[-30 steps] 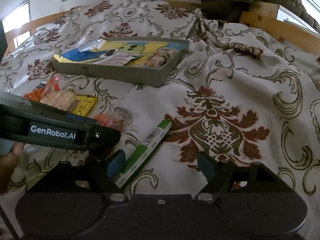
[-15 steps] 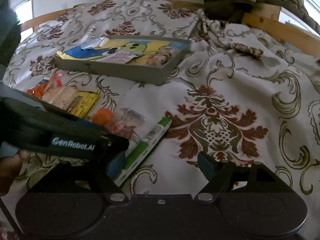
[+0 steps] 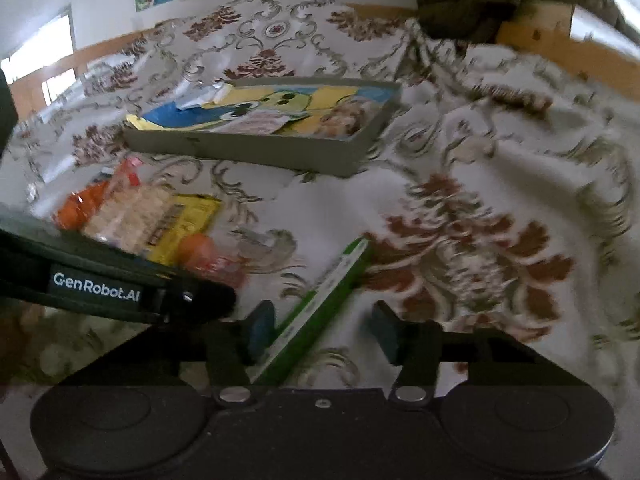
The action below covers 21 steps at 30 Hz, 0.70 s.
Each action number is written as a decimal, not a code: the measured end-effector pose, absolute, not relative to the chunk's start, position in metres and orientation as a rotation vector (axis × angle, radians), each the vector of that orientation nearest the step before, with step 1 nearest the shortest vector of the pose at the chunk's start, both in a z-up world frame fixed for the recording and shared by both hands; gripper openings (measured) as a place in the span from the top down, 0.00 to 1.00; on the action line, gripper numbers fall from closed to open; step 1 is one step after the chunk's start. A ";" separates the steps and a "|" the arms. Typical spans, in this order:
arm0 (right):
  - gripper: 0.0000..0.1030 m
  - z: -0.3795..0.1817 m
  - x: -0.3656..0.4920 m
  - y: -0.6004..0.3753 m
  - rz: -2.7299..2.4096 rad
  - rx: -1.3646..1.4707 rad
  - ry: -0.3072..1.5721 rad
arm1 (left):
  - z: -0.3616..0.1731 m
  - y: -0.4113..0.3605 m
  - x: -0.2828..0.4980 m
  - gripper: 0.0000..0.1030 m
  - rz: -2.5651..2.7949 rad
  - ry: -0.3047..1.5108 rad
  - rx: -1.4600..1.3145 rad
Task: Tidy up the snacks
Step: 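Close the right tool on the green marker while the left tool closes on the wrapped candy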
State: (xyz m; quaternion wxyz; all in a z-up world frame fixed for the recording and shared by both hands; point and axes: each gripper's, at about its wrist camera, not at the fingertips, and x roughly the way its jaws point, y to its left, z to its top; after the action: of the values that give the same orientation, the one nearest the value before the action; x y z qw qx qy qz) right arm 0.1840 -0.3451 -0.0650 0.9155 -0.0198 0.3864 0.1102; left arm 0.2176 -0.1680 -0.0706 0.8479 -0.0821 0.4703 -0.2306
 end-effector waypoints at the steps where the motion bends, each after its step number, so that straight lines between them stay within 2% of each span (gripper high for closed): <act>1: 0.52 -0.067 0.186 -0.344 0.233 -0.033 0.799 | -0.071 -0.166 0.217 0.68 -0.491 0.991 -0.180; 3: 0.56 -0.068 0.188 -0.343 0.241 -0.019 0.799 | -0.071 -0.164 0.216 0.68 -0.500 0.983 -0.175; 6: 0.53 -0.072 0.193 -0.350 0.248 0.056 0.824 | -0.070 -0.164 0.212 0.68 -0.510 0.973 -0.130; 11: 0.54 -0.074 0.194 -0.352 0.236 0.089 0.839 | -0.070 -0.166 0.212 0.68 -0.495 0.985 -0.130; 14: 0.68 -0.072 0.192 -0.353 0.232 0.099 0.835 | -0.065 -0.169 0.208 0.69 -0.479 0.976 -0.092; 21: 0.76 -0.066 0.188 -0.364 0.239 0.204 0.844 | -0.053 -0.164 0.197 0.70 -0.472 1.000 -0.096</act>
State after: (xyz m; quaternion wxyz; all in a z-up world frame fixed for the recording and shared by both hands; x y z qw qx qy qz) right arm 0.1875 -0.3640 -0.0664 0.9003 0.0987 0.4078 0.1157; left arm 0.1975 -0.1638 -0.0533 0.8498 -0.0455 0.4749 -0.2242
